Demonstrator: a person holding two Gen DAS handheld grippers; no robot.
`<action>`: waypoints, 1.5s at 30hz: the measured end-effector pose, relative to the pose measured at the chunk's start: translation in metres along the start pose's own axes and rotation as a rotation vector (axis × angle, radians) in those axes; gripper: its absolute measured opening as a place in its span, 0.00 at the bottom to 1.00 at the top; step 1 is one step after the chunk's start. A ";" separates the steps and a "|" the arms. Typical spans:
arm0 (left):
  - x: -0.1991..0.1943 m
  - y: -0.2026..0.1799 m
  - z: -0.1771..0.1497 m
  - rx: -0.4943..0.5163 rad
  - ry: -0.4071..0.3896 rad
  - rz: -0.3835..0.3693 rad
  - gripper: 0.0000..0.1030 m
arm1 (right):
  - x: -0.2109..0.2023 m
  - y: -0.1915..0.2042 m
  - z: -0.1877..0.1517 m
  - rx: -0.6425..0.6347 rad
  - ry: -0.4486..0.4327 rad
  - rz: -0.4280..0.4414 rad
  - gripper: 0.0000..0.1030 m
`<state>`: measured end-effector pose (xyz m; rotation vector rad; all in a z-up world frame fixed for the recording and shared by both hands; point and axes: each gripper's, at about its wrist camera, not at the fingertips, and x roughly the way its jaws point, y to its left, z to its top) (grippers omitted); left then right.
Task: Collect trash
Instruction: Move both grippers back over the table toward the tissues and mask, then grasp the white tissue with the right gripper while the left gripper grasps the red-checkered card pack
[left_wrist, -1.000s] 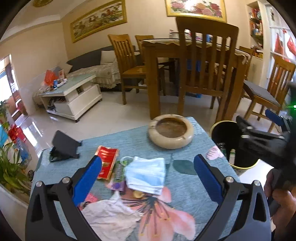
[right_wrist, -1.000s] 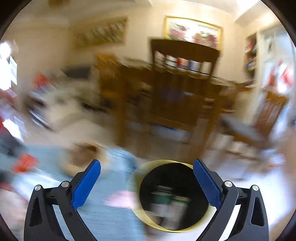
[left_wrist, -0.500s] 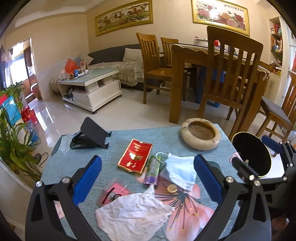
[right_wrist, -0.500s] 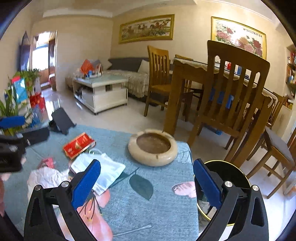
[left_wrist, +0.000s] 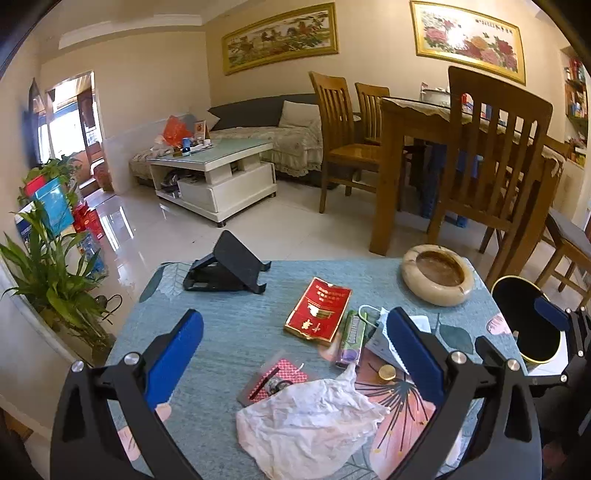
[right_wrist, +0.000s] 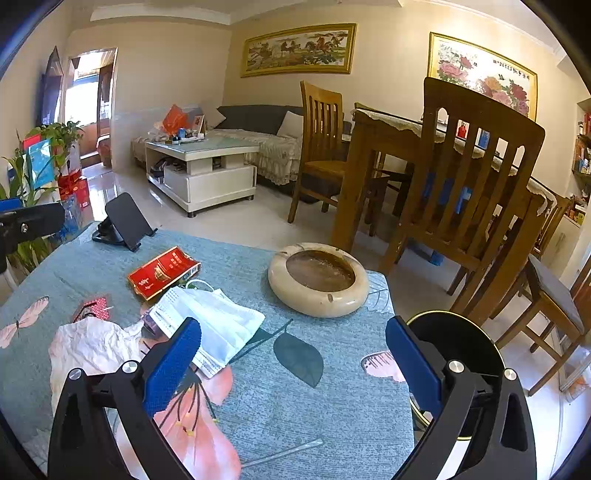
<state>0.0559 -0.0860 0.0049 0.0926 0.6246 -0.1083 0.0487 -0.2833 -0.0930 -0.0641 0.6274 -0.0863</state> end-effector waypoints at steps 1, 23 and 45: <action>-0.002 0.002 0.000 -0.005 -0.007 0.007 0.97 | -0.001 0.001 0.000 0.000 -0.004 0.001 0.97; -0.014 0.004 0.004 -0.002 -0.054 0.039 0.97 | -0.002 0.005 0.003 -0.013 -0.010 -0.007 0.97; -0.018 0.009 0.004 -0.005 -0.068 0.054 0.97 | 0.005 0.011 0.000 -0.016 -0.002 0.020 0.97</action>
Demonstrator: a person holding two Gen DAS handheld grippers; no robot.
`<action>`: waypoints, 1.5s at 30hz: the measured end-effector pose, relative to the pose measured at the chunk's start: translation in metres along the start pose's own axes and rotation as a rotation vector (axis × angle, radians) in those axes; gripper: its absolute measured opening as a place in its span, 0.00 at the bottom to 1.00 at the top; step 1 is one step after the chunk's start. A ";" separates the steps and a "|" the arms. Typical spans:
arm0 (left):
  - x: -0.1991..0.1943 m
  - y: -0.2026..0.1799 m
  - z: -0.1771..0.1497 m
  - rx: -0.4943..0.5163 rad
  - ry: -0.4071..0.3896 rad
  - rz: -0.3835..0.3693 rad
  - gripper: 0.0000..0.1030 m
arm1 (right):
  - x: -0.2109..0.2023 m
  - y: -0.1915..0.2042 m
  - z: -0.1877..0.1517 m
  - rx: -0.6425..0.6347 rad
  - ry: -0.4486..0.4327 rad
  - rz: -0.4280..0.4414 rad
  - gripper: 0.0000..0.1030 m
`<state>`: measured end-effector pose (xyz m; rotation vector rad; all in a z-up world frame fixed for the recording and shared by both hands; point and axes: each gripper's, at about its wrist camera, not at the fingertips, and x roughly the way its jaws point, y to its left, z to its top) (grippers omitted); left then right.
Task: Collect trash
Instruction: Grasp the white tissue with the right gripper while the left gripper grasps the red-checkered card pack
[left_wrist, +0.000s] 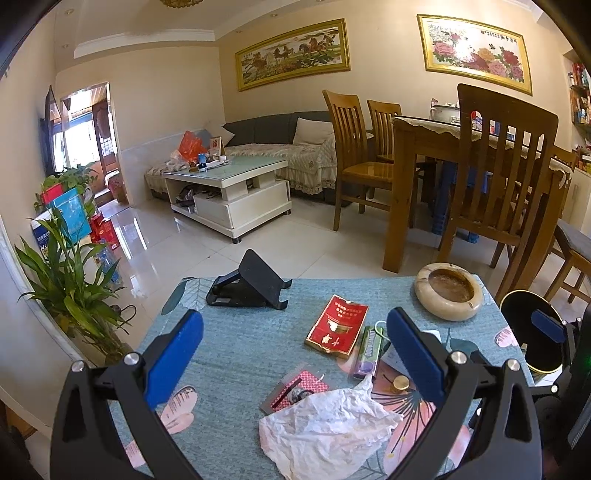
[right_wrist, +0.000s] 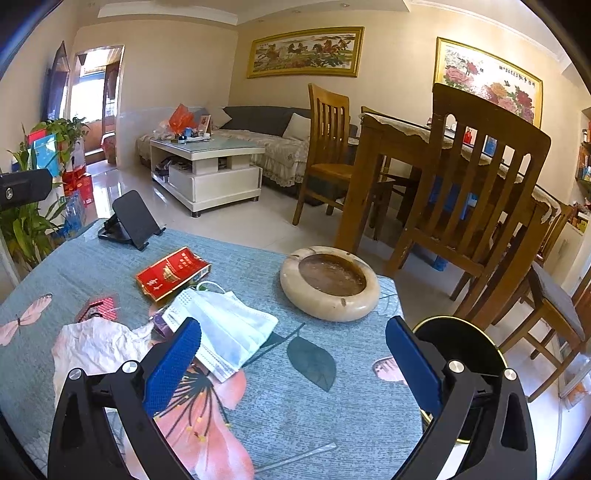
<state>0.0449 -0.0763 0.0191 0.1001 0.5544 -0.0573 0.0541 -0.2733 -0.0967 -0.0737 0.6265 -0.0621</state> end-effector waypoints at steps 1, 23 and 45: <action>0.000 0.001 0.000 -0.001 0.000 0.001 0.97 | 0.000 0.002 0.000 0.001 0.000 0.006 0.97; 0.052 0.133 -0.045 -0.201 0.233 -0.063 0.97 | 0.008 0.006 -0.027 0.165 0.072 0.137 0.97; 0.051 0.174 -0.074 -0.108 0.137 0.077 0.97 | 0.055 0.139 -0.042 -0.161 0.357 0.367 0.03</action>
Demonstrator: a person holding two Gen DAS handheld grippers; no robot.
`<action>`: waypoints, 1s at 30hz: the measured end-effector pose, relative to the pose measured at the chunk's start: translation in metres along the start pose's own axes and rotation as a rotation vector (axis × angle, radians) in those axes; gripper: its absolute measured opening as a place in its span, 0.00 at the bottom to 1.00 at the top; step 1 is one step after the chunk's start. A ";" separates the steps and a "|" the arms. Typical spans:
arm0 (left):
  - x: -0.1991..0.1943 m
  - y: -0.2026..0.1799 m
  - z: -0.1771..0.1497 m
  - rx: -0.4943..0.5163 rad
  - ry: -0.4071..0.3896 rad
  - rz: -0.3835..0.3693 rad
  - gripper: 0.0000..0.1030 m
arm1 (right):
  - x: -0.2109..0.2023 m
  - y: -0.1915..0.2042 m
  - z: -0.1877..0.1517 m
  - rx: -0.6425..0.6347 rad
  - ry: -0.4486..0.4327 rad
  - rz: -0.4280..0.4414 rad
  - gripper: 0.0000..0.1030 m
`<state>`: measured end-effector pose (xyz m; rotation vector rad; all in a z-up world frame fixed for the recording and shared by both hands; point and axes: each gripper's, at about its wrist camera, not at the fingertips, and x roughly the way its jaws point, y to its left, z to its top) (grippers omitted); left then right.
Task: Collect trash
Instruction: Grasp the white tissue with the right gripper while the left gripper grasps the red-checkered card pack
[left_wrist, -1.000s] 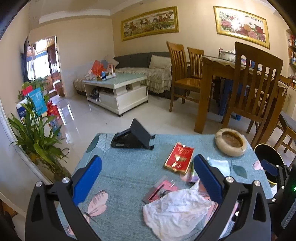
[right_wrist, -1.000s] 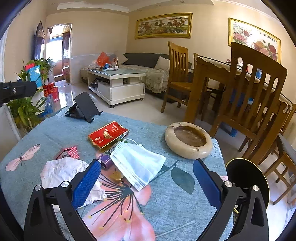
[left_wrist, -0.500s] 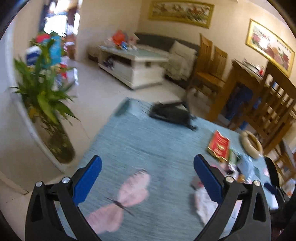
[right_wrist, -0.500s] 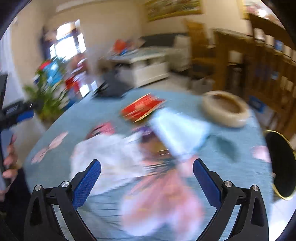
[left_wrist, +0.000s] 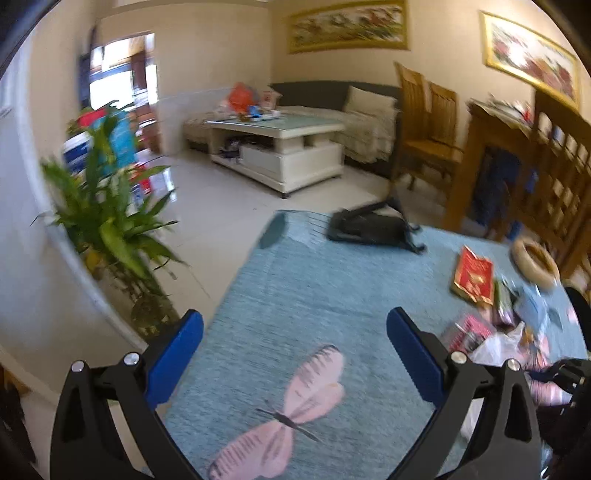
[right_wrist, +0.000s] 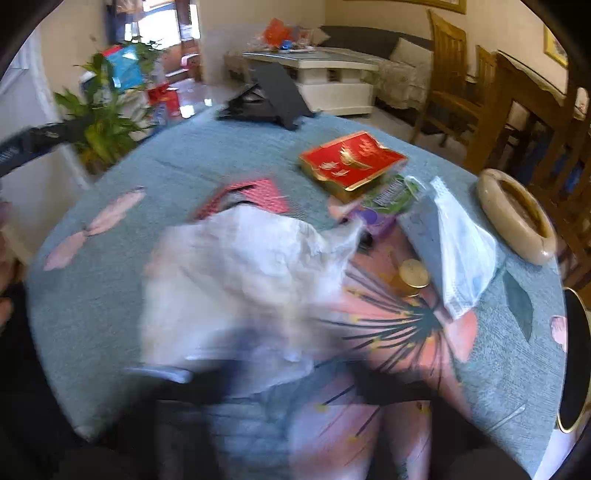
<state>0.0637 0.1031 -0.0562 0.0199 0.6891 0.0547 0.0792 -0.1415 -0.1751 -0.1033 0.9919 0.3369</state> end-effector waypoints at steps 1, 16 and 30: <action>0.000 -0.010 -0.002 0.036 0.002 -0.005 0.97 | -0.003 0.003 -0.003 -0.011 -0.011 0.011 0.03; 0.046 -0.141 -0.018 0.397 0.157 -0.249 0.97 | -0.095 -0.135 -0.068 0.374 -0.276 0.073 0.03; 0.058 -0.157 -0.038 0.392 0.267 -0.351 0.57 | -0.116 -0.146 -0.072 0.390 -0.340 0.085 0.03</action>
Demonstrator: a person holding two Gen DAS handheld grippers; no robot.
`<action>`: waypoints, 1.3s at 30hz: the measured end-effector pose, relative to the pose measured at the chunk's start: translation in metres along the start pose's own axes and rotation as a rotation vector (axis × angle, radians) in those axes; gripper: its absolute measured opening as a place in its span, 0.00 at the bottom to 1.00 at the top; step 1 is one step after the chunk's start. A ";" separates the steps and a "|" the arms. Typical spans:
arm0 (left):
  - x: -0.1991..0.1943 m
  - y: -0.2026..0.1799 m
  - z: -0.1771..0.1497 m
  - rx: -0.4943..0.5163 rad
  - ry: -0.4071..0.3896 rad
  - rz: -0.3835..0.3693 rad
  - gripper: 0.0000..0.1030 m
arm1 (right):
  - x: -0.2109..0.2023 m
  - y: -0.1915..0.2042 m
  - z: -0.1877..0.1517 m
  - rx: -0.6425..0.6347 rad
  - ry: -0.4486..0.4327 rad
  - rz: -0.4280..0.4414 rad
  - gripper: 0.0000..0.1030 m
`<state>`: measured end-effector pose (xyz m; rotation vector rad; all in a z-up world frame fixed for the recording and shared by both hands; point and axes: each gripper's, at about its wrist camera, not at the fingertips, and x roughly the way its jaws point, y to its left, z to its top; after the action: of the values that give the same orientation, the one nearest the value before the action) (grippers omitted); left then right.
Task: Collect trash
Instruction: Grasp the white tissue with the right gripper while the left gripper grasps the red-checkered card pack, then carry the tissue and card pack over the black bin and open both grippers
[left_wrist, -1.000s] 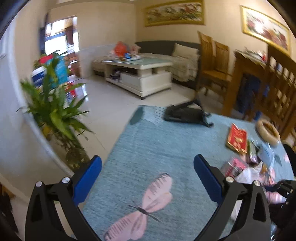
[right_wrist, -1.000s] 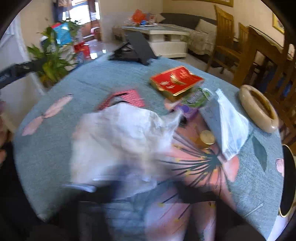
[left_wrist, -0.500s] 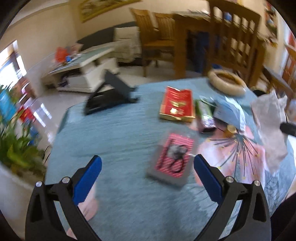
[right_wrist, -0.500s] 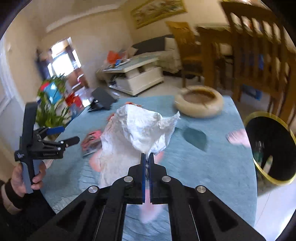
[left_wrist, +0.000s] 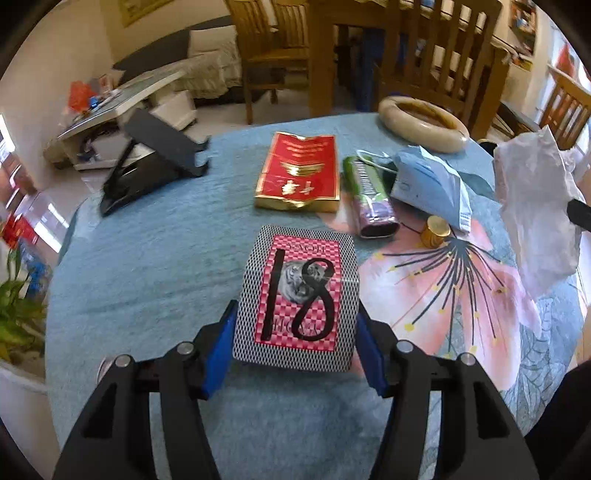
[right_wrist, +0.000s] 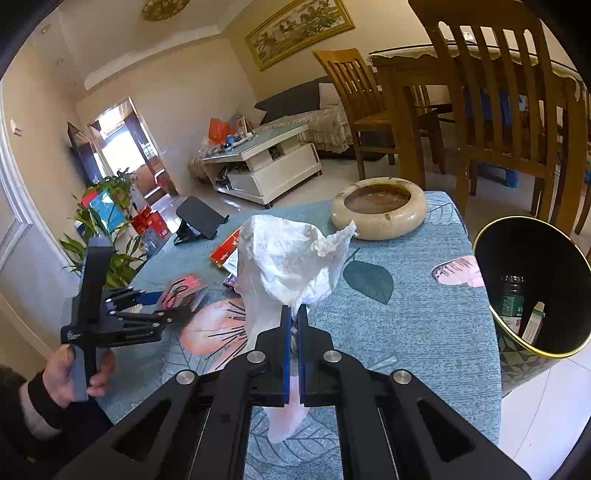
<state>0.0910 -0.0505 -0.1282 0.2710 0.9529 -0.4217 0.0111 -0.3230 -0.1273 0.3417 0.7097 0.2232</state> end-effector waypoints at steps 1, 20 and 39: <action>-0.008 0.001 -0.003 -0.025 -0.015 -0.009 0.57 | -0.002 -0.001 0.001 0.002 -0.007 -0.001 0.03; -0.039 -0.218 0.091 0.260 -0.150 -0.211 0.58 | -0.042 -0.232 0.014 0.416 -0.014 -0.526 0.49; 0.049 -0.372 0.162 0.361 -0.068 -0.308 0.89 | -0.160 -0.247 0.017 0.627 -0.449 -0.495 0.88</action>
<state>0.0621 -0.4567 -0.0935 0.4358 0.8501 -0.8837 -0.0745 -0.6052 -0.1136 0.7680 0.3822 -0.5477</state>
